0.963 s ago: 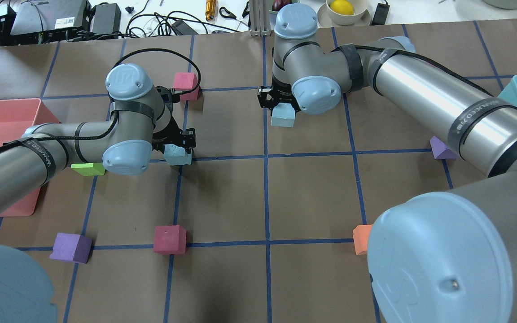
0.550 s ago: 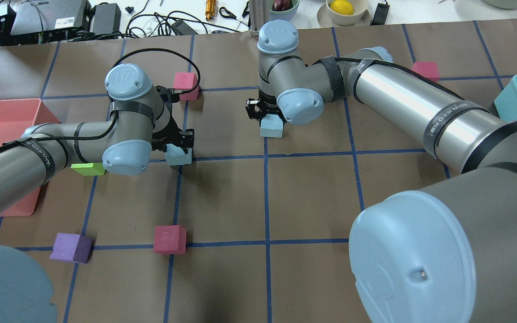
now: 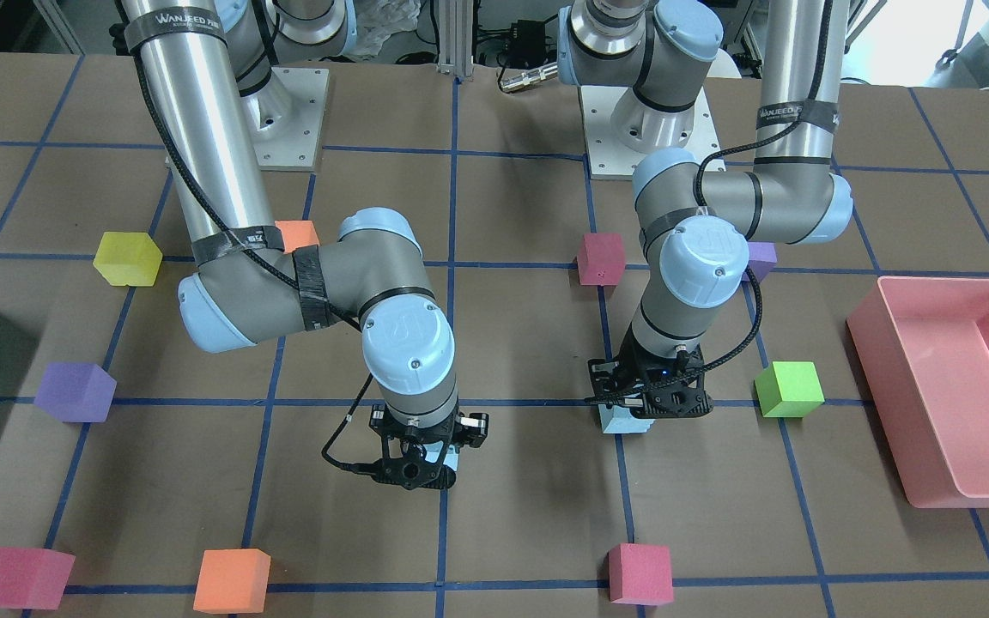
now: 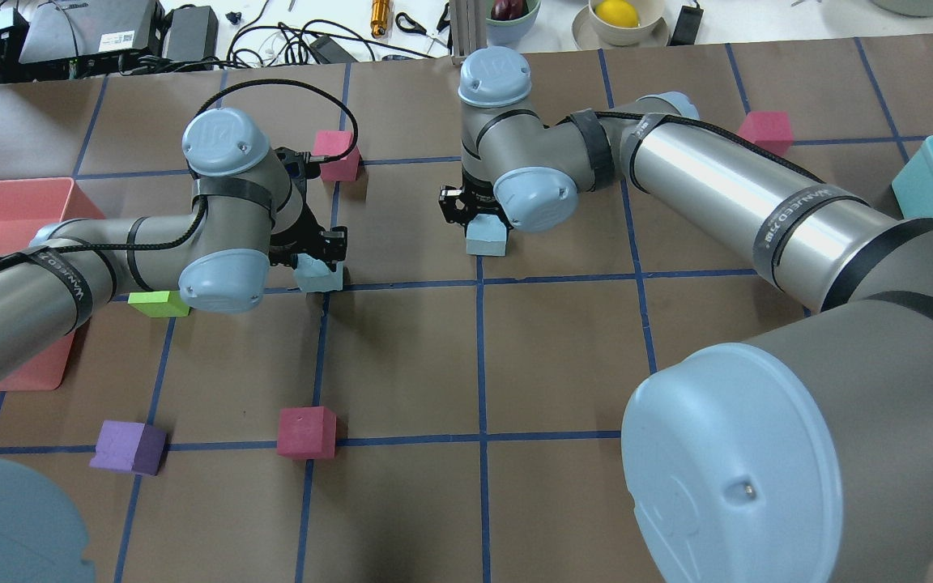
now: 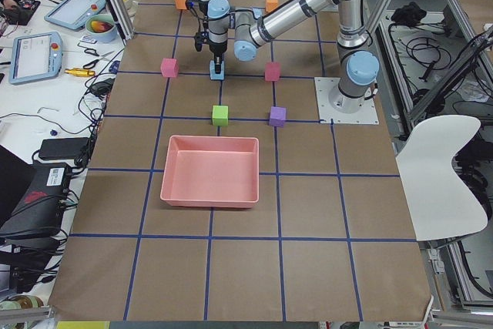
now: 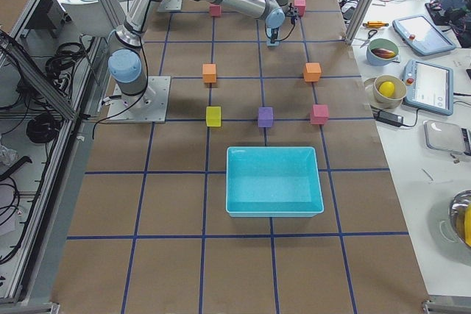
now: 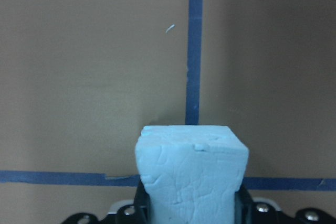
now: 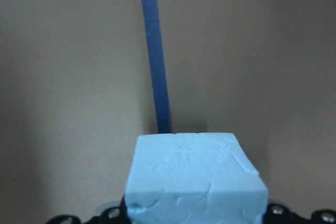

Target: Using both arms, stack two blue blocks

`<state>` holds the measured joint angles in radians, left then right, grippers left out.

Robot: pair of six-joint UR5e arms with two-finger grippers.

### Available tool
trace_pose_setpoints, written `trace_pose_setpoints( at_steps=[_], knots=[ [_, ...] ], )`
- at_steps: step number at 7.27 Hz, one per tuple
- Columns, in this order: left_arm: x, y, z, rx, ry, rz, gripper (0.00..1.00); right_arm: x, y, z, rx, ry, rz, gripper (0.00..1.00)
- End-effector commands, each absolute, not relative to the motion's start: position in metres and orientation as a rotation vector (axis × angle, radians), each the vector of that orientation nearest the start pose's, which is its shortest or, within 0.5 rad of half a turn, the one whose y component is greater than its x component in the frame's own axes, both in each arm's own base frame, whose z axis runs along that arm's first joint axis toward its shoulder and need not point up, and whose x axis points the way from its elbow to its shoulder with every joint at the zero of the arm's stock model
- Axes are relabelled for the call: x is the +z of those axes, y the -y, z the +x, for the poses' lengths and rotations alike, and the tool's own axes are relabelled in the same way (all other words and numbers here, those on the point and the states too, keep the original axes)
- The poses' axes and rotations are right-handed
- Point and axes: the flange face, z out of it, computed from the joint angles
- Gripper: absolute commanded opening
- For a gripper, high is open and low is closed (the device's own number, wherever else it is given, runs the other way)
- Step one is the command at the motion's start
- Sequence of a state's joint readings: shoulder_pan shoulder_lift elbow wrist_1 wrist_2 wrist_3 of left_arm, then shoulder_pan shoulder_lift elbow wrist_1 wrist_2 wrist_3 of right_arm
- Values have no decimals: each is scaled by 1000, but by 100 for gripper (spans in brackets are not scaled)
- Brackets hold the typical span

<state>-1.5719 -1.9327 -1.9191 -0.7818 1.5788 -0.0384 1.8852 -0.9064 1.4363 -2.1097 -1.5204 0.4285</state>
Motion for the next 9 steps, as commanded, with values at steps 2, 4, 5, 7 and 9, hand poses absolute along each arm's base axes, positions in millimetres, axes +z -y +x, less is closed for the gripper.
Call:
trace_pose_setpoints(
  at_steps=[2,4,5,7,9],
  knots=[
    [227,562,-133,-173,-3131,-61,0,200,623,348,28,-3090,166,100],
    [251,577,-132,-149,-3115,-59,0,227,630,343,-29,-3082,167,100],
    [276,588,-138,-121,-3121,-44,0,259,635,323,-26,-3096,140,100],
    [293,603,-155,-43,-3123,-46,0,331,651,217,-20,-3081,221,100],
    [330,593,-228,-30,-3115,71,0,403,614,184,18,-3085,273,100]
  ],
)
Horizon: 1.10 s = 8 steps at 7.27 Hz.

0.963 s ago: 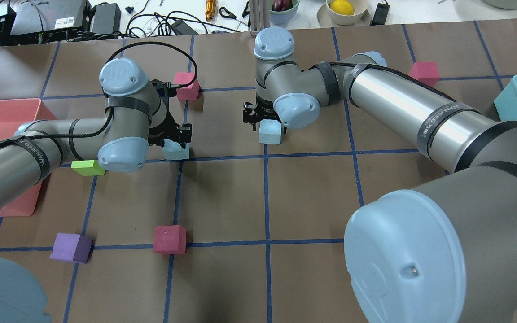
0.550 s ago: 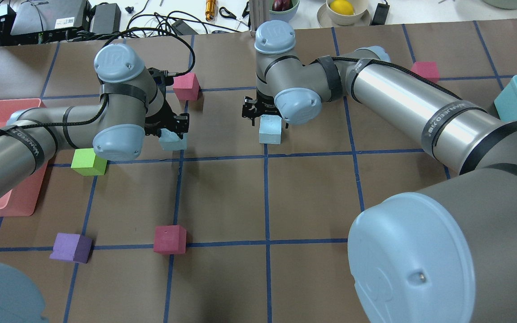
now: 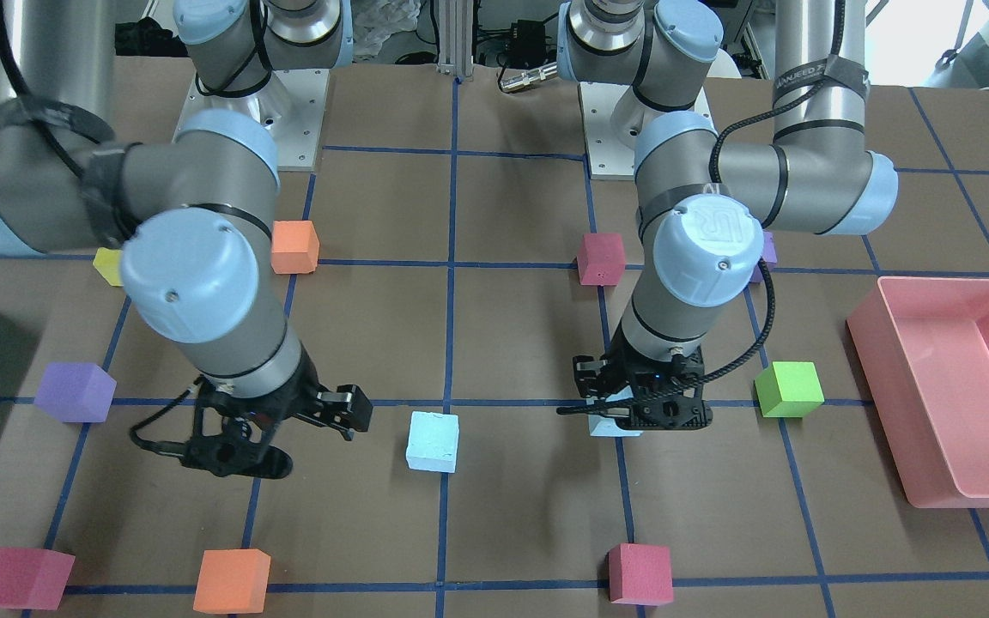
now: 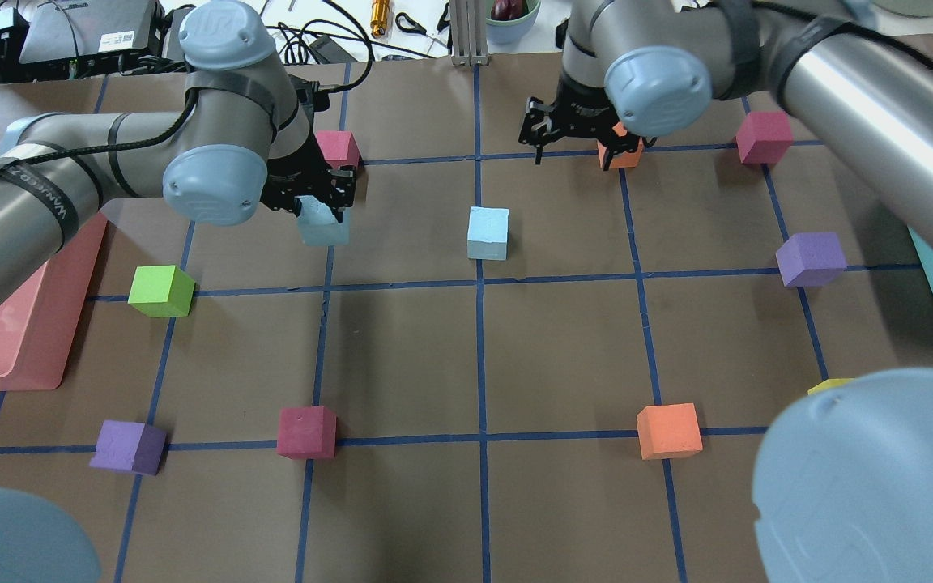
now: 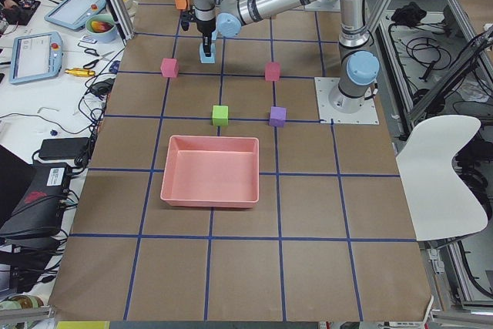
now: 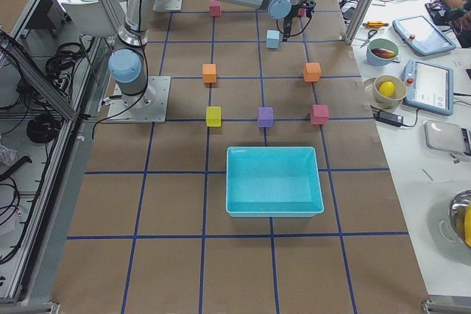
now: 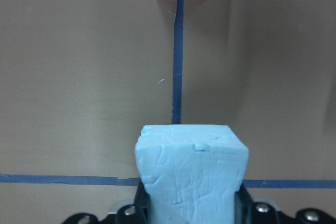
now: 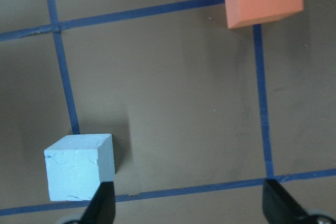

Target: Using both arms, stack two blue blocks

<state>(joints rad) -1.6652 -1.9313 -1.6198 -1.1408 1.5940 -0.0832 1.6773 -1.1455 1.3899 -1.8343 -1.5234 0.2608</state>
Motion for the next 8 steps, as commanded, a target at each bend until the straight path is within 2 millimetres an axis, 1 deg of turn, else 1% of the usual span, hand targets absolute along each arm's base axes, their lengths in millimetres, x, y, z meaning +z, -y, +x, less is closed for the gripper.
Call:
trace_pose_setpoints(
  at_steps=[1,2,3,4,5,6,7,8],
  knots=[
    [353,608,-247,-40,-3132,-76,0,440,591,165,32,-3088,278,100],
    [368,618,-260,-34,-3142,-63,0,442,591,144,30,-3090,229,100],
    [370,620,-285,-42,-3191,-91,0,443,591,141,27,-3088,228,100],
    [361,615,-318,-34,-3190,-102,0,443,589,139,33,-3094,231,100],
    [357,616,-337,-39,-3188,-65,0,443,579,140,57,-3092,232,100],
    [348,619,-341,-24,-3182,-65,0,435,561,140,132,-3096,224,100],
    [335,624,-343,-4,-3173,-63,0,437,546,138,135,-3103,219,100],
    [327,629,-349,-43,-3182,-77,0,439,535,138,133,-3099,217,100]
  ],
)
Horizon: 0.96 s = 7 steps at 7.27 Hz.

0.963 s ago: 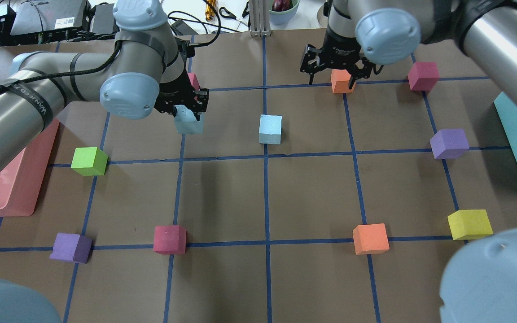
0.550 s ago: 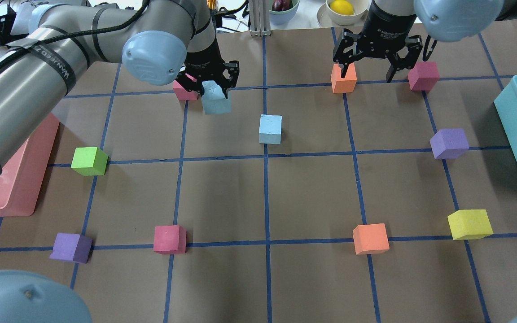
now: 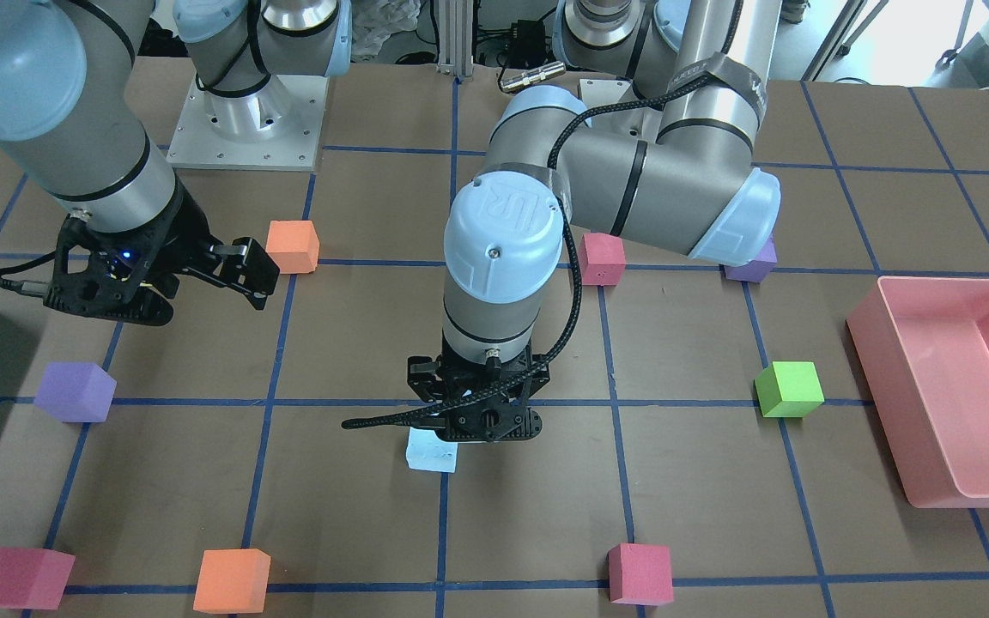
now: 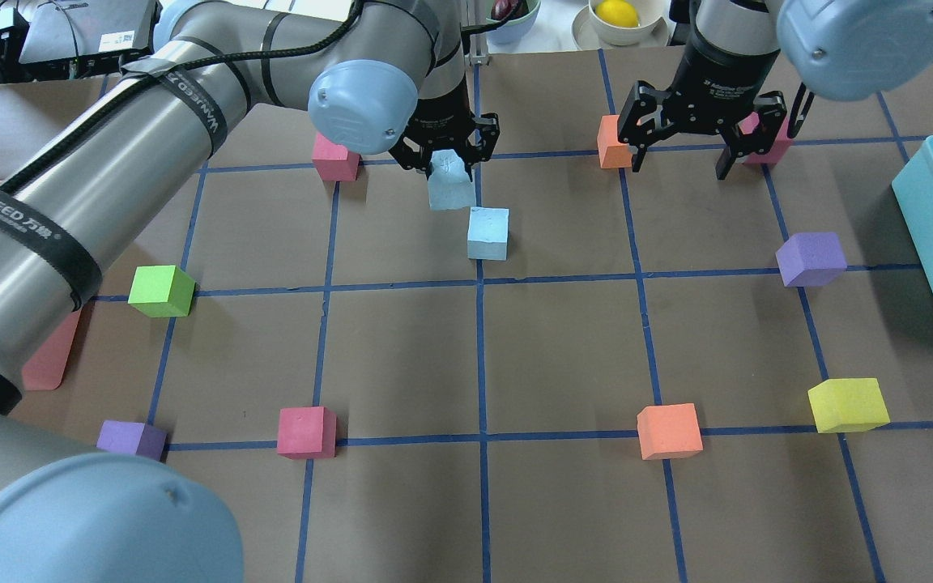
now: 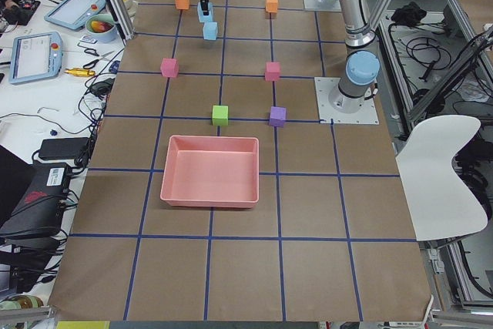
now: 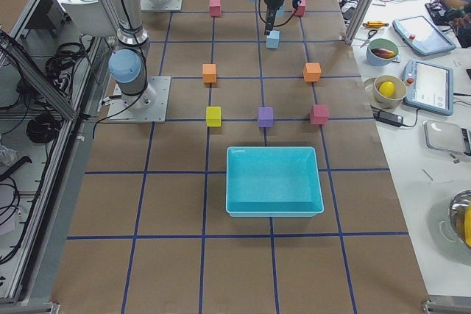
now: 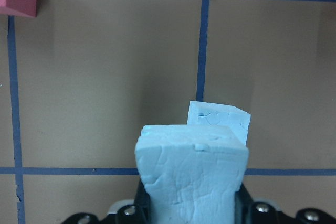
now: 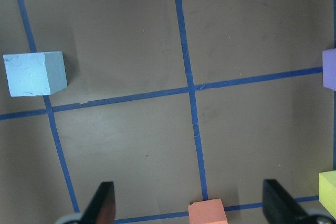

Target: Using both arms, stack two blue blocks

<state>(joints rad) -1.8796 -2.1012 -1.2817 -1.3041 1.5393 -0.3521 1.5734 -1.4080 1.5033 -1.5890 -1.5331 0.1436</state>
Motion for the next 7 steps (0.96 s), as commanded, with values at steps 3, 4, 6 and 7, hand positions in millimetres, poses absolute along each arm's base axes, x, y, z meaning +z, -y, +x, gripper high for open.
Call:
trace_pose_setpoints(
  at_steps=[3,4,6,7],
  knots=[
    [305,624,-374,-39,-3183,-60,0,442,532,135,123,-3103,219,100],
    [298,621,-380,-26,-3179,-53,0,442,531,135,125,-3103,219,100],
    [289,620,-384,-8,-3175,-41,0,444,530,135,122,-3107,155,100],
    [287,620,-384,-3,-3174,-41,0,444,530,135,121,-3108,155,100]
  ],
)
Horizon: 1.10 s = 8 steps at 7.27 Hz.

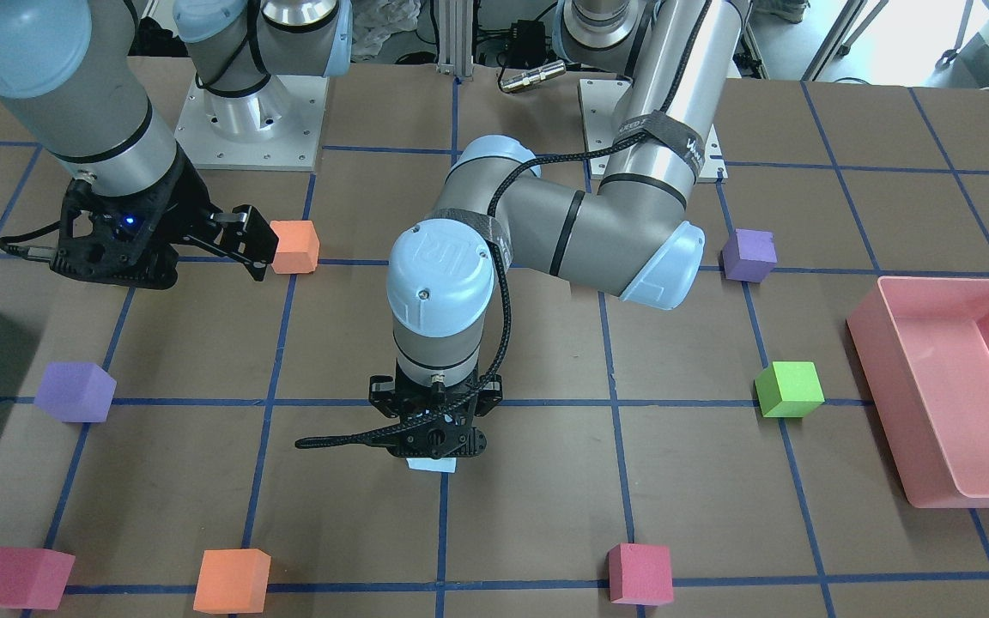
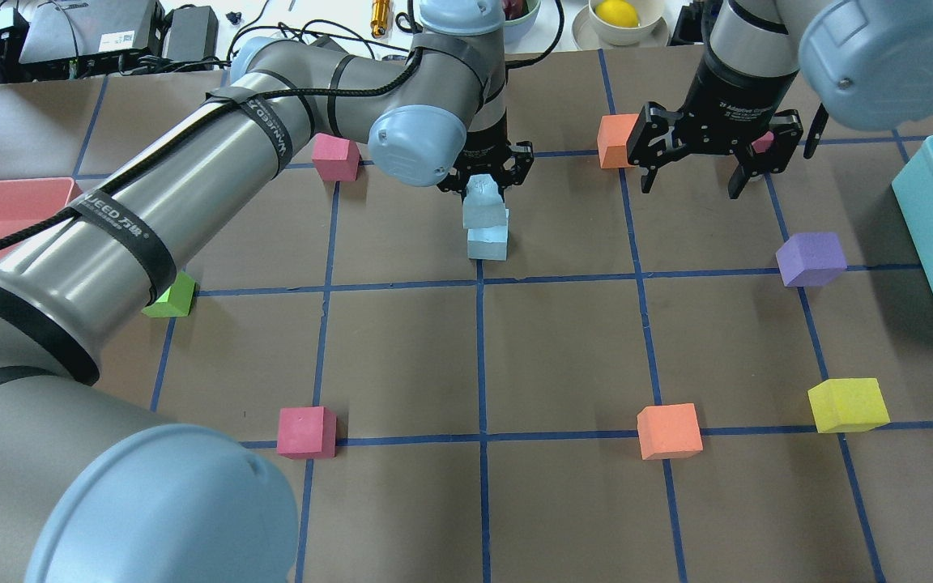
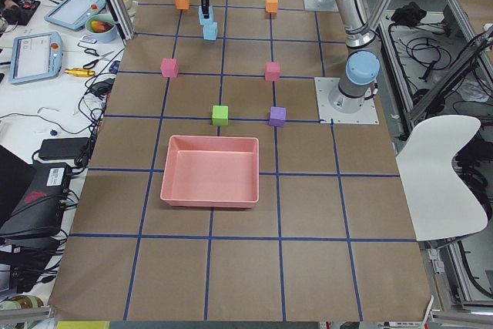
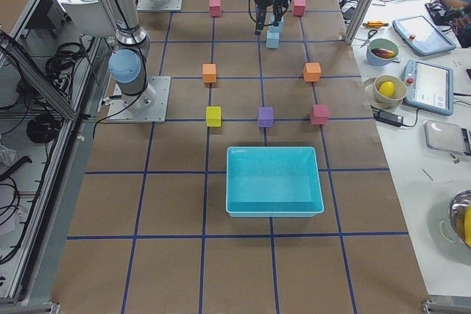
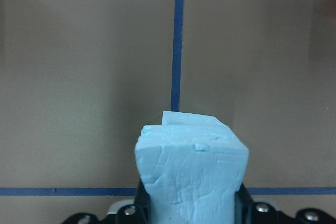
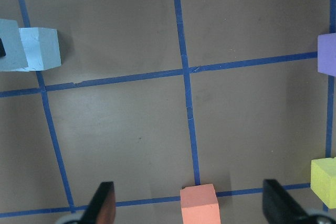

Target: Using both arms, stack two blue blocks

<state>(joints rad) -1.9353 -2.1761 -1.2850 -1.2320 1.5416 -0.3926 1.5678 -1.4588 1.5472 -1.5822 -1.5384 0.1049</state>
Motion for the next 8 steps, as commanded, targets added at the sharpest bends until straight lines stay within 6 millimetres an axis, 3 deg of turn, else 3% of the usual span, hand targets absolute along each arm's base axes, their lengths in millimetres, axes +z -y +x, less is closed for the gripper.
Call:
trace_pose_setpoints(
  at_steps=[1,3,5,8],
  knots=[
    [282,620,-384,6,-3171,-41,0,444,530,135,124,-3110,155,100],
    [276,620,-385,19,-3168,-39,0,443,529,135,129,-3110,155,100],
    [269,621,-386,33,-3164,-37,52,442,529,135,133,-3110,155,100],
    [267,627,-388,-27,-3181,-43,100,442,529,135,133,-3110,157,100]
  ],
)
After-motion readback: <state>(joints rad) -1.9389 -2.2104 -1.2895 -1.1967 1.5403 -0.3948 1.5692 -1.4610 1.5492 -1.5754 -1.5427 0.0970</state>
